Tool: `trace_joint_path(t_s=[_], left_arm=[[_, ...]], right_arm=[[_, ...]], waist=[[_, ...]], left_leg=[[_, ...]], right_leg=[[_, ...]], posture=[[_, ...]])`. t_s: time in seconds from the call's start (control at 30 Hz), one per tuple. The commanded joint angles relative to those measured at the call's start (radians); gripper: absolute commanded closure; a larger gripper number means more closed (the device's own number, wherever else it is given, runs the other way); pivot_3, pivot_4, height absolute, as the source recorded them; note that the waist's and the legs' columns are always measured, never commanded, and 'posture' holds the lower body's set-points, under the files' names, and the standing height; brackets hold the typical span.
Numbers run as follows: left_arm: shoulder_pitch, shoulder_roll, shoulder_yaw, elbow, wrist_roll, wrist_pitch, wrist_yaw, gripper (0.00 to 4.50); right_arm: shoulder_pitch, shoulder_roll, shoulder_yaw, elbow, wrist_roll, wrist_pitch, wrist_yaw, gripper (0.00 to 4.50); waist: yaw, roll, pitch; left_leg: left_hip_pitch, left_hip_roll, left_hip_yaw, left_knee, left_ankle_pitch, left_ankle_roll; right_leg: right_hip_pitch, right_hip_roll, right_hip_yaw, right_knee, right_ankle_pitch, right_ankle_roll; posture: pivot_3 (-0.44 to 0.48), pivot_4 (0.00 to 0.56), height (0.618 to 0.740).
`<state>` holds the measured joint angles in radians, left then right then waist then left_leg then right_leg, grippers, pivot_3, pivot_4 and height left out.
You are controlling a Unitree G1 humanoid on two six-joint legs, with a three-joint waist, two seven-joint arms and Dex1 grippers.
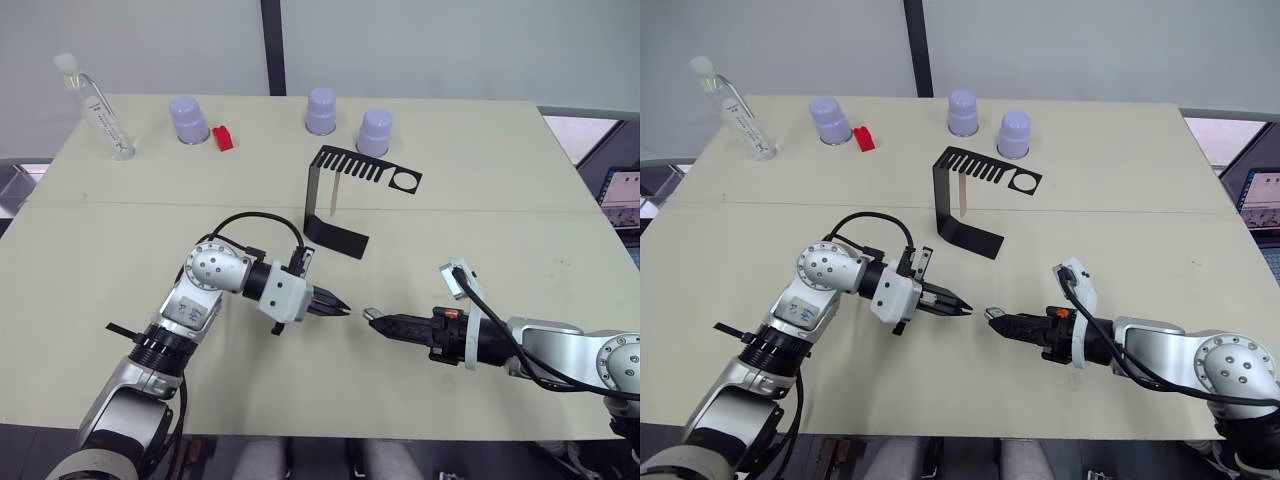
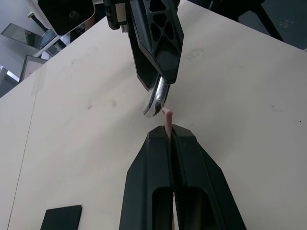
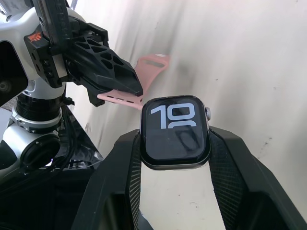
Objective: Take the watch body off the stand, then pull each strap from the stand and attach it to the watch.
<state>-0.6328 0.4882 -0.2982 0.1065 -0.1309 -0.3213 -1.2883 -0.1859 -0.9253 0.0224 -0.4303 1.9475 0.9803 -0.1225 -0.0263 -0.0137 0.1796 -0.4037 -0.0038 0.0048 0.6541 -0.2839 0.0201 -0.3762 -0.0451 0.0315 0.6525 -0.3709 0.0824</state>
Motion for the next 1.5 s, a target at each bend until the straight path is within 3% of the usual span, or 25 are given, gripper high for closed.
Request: trace_joint_path(t_s=[0.03, 0.8, 1.5], left_arm=[[-0.013, -0.002, -0.002, -0.009, -0.003, -0.003, 0.009, 4.50], [-0.022, -0.029, -0.022, -0.021, 0.002, 0.014, 0.028, 4.50], [-0.035, -0.065, -0.037, -0.013, 0.026, 0.020, 0.042, 4.50]], right_arm=[[0.001, -0.002, -0.022, -0.044, 0.025, -0.015, -0.003, 3.01], [0.010, 0.004, -0.015, -0.064, 0.025, -0.039, -0.014, 3.01], [-0.063, 0.011, 0.014, -0.048, 0.025, -0.012, -0.011, 3.01]], waist=[[0.000, 0.000, 0.000], [0.000, 0.000, 0.000], [0.000, 0.000, 0.000]], left_leg=[[0.000, 0.000, 0.000, 0.000, 0.000, 0.000], [0.000, 0.000, 0.000, 0.000, 0.000, 0.000], [0.000, 0.000, 0.000, 0.000, 0.000, 0.000]], right_leg=[[0.000, 0.000, 0.000, 0.000, 0.000, 0.000], [0.000, 0.000, 0.000, 0.000, 0.000, 0.000], [0.000, 0.000, 0.000, 0.000, 0.000, 0.000]], posture=[[0.000, 0.150, 0.740], [0.000, 0.150, 0.740], [0.000, 0.150, 0.740]])
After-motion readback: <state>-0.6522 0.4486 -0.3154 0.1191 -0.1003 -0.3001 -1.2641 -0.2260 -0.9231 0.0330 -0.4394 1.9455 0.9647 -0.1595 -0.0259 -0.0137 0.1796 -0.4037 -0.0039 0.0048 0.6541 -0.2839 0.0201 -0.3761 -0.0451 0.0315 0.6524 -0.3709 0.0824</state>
